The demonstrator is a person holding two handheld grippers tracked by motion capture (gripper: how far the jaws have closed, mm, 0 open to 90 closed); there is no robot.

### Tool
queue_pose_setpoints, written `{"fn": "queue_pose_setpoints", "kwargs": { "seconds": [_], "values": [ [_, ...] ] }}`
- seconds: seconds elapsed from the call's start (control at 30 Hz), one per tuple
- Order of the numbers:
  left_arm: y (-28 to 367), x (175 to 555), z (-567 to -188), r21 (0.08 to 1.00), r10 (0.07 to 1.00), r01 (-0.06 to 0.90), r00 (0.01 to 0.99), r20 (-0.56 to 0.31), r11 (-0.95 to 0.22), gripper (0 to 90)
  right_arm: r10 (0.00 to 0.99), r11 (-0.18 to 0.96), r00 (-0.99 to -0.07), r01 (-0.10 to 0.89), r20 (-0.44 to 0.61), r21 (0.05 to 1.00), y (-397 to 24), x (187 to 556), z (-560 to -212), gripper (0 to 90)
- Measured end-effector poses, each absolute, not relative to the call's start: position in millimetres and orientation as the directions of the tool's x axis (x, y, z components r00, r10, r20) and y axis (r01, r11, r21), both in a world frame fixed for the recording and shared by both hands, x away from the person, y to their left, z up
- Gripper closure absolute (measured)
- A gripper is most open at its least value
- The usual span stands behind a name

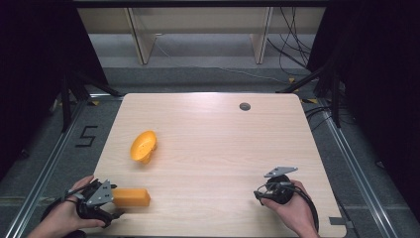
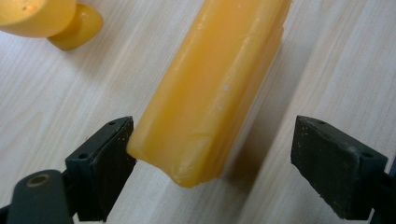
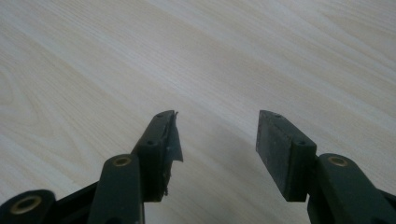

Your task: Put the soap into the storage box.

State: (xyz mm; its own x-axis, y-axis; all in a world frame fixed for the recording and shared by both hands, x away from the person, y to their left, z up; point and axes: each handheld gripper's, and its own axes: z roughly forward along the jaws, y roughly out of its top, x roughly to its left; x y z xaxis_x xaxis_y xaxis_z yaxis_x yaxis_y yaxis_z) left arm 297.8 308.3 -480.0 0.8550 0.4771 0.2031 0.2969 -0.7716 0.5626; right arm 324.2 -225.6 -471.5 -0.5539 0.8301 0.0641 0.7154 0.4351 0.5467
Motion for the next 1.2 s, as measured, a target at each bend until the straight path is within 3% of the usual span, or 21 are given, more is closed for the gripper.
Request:
{"fn": "queue_pose_setpoints", "kwargs": {
  "seconds": [0.4,0.83,0.93,1.2],
  "values": [
    [306,301,-465,0.526,0.438,0.266,0.869,0.233,-0.808,14.1,0.836,0.429,-0.545,0.719,0.061,0.547,-224,323,-471,48.1],
    [280,329,-443,0.342,0.244,0.153,0.94,0.241,-0.927,20.6,0.837,0.428,-0.543,0.729,0.07,0.534,-224,322,-472,48.0],
    [275,334,-442,0.334,0.225,0.139,0.945,0.237,-0.932,21.7,0.837,0.427,-0.542,0.731,0.073,0.532,-223,322,-472,47.9],
    [258,342,-448,0.244,0.125,0.084,0.979,0.16,-0.966,29.9,0.834,0.432,-0.547,0.731,0.075,0.528,-223,322,-473,47.7]
  ]
}}
